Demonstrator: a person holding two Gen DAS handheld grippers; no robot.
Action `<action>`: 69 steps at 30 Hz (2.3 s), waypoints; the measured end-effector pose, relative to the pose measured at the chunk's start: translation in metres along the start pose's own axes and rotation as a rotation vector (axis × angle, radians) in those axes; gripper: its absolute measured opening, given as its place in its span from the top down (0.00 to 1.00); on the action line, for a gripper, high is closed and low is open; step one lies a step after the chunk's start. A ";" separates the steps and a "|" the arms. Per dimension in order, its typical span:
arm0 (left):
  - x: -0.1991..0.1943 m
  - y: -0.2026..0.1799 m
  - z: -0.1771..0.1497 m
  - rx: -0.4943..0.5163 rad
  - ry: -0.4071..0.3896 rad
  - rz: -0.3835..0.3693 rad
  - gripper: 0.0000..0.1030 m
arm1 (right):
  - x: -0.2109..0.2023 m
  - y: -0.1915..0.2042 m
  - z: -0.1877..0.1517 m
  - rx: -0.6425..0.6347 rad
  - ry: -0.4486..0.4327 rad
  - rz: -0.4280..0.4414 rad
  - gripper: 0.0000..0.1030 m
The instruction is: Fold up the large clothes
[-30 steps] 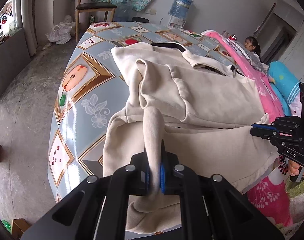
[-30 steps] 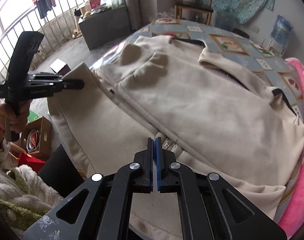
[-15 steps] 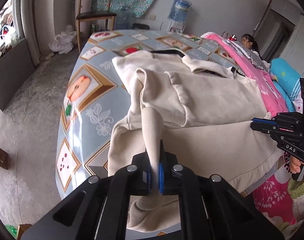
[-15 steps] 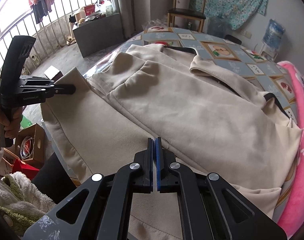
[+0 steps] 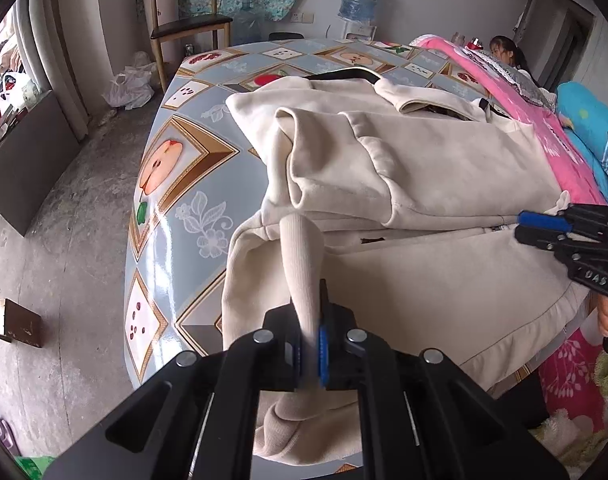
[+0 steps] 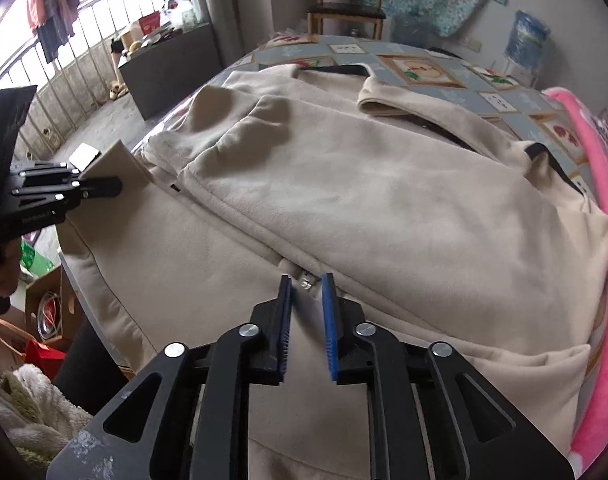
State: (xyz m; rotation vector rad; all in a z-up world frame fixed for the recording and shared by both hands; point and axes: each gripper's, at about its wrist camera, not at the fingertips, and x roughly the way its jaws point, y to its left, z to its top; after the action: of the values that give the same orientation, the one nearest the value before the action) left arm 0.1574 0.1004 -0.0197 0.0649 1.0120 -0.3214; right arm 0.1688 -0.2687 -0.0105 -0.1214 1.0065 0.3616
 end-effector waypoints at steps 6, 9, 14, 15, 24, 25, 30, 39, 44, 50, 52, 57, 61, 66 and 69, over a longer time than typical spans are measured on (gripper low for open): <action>0.001 0.002 -0.001 -0.012 0.003 -0.003 0.94 | -0.063 -0.079 -0.026 0.230 -0.058 -0.096 0.51; 0.002 0.002 -0.001 -0.015 0.005 -0.003 0.94 | -0.060 -0.101 -0.040 0.275 -0.008 -0.152 0.49; 0.003 -0.001 -0.001 -0.004 0.006 0.014 0.94 | -0.033 -0.101 -0.047 0.292 0.043 -0.144 0.50; 0.003 -0.001 -0.001 -0.003 0.006 0.018 0.94 | -0.025 -0.101 -0.047 0.291 0.058 -0.165 0.50; 0.002 -0.003 -0.001 0.011 -0.008 0.027 0.94 | -0.025 -0.102 -0.054 0.301 0.018 -0.245 0.96; 0.001 -0.003 0.000 0.010 -0.011 0.026 0.94 | -0.033 -0.101 -0.052 0.307 -0.011 -0.253 0.97; -0.001 -0.004 0.000 0.020 -0.021 0.034 0.94 | -0.033 -0.112 -0.045 0.358 -0.056 -0.257 0.97; 0.001 -0.005 0.000 0.015 -0.017 0.033 0.94 | -0.041 -0.107 -0.050 0.403 -0.060 -0.238 0.70; 0.001 -0.005 0.000 0.011 -0.013 0.032 0.94 | -0.057 -0.076 -0.044 0.367 -0.087 -0.116 0.56; 0.001 -0.003 0.000 -0.003 -0.010 0.022 0.94 | -0.017 -0.031 -0.043 0.288 0.004 -0.083 0.54; 0.001 -0.003 0.000 -0.006 -0.009 0.020 0.94 | -0.001 -0.020 -0.047 0.250 0.058 -0.096 0.50; 0.001 -0.004 0.000 -0.004 -0.007 0.028 0.94 | 0.000 -0.009 -0.047 0.205 0.061 -0.165 0.45; -0.001 -0.006 -0.001 0.004 -0.007 0.044 0.94 | -0.010 -0.015 -0.047 0.250 0.038 -0.109 0.35; 0.000 -0.011 0.000 0.016 -0.002 0.069 0.94 | -0.006 -0.008 -0.049 0.237 0.046 -0.088 0.28; 0.001 -0.012 0.000 0.015 0.005 0.079 0.94 | 0.000 -0.009 -0.052 0.256 0.056 -0.080 0.27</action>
State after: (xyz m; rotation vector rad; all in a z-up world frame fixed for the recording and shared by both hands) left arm 0.1547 0.0889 -0.0191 0.1187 1.0092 -0.2570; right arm 0.1301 -0.2906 -0.0383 0.0598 1.0917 0.1549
